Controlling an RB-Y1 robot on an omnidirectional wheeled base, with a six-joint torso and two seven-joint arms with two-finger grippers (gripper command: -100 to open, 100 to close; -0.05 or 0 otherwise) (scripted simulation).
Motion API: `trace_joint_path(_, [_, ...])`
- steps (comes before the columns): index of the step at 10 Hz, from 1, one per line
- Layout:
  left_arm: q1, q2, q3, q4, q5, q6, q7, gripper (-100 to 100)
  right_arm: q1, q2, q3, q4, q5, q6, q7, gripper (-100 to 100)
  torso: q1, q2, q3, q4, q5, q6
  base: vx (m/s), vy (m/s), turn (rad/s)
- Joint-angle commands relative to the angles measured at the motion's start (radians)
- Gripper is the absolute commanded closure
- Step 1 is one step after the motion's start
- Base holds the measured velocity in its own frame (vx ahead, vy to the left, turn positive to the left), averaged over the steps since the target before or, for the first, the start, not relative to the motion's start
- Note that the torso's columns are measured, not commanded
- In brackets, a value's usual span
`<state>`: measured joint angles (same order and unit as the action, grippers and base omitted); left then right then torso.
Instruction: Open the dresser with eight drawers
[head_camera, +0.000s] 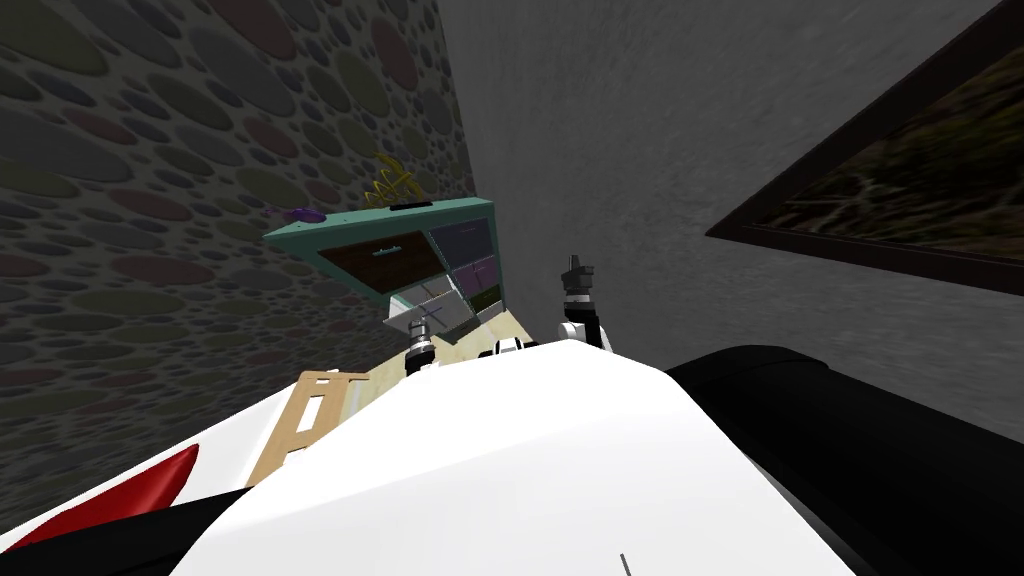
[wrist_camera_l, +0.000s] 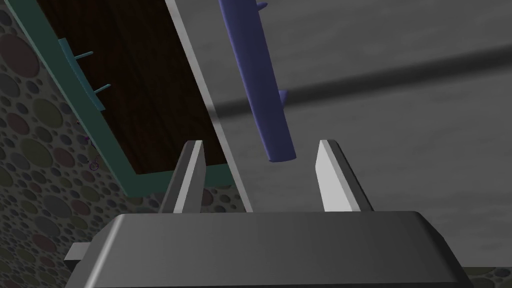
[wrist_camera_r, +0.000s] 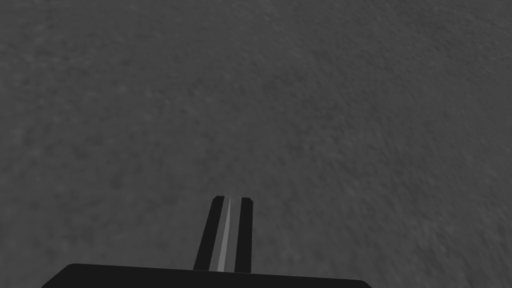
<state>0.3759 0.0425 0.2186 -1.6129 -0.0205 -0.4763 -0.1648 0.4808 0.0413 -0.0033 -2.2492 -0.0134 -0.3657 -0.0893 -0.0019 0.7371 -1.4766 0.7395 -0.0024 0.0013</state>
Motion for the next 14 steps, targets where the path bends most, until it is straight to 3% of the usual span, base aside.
trace_joint_path(1, [0.014,0.009,0.005,-0.067,0.006,0.06,0.011,-100,0.0,0.0,0.001,0.0,0.0,0.0,0.0,0,0.002,-0.003,-0.002,-0.001,0.0,0.001,0.012,0.01,-0.033])
trace_joint_path(7, [0.045,0.027,0.015,-0.209,0.019,0.18,0.032,-100,0.001,-0.001,0.006,0.001,0.001,-0.001,0.0,0,-0.002,0.0,0.0,-0.001,0.001,0.001,-0.002,-0.004,-0.016])
trace_joint_path(8, [0.045,0.023,0.012,-0.193,0.018,0.164,0.029,-100,0.001,-0.002,0.008,0.001,0.002,-0.001,0.0,0,-0.002,0.0,0.0,-0.001,0.0,0.001,0.0,0.0,0.0])
trace_joint_path(9, [0.046,0.023,0.012,-0.196,0.018,0.168,0.03,0,0.001,-0.002,0.009,0.001,0.002,-0.001,0.0,0,-0.002,0.0,0.0,-0.001,0.001,0.001,0.0,0.0,0.0])
trace_joint_path(14, [0.046,0.023,0.012,-0.196,0.018,0.168,0.03,0,0.0,-0.002,0.011,0.001,0.002,-0.001,0.0,0,0.001,0.001,0.001,-0.001,0.002,-0.001,0.0,0.0,0.0])
